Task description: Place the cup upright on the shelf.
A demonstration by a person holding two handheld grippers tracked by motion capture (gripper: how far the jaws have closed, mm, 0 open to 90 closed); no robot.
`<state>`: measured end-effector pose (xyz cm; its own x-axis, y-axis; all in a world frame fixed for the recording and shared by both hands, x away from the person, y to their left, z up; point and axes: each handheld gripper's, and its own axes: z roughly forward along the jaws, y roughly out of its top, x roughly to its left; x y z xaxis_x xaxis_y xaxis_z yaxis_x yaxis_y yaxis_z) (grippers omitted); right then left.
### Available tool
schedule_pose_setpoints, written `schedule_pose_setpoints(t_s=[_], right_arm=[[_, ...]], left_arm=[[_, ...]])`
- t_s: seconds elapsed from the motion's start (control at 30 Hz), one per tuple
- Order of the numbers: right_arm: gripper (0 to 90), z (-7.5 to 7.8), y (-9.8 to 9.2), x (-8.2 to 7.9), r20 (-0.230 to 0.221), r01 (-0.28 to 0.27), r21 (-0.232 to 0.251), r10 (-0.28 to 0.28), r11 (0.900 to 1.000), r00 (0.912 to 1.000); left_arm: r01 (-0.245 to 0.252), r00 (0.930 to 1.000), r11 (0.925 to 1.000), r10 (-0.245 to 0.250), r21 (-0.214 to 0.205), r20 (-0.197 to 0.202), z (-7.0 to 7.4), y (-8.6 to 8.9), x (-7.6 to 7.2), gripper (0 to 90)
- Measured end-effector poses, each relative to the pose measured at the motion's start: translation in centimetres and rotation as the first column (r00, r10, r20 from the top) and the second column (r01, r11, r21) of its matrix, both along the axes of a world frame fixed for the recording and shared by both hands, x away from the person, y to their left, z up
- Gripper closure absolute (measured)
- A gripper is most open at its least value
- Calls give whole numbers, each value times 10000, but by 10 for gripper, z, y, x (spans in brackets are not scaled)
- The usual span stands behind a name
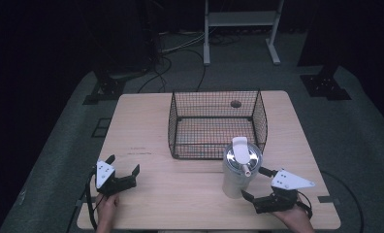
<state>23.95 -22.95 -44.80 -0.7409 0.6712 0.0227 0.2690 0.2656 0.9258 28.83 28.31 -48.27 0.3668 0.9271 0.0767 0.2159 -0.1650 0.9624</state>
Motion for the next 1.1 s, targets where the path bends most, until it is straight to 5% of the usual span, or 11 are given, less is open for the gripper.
schedule_pose_setpoints(t_s=[1.1], right_arm=[[28,-9,34,22,575,-27,594,-8,9982,9983]], left_arm=[[43,10000,10000,-43,8,35,0,0,0,0]])
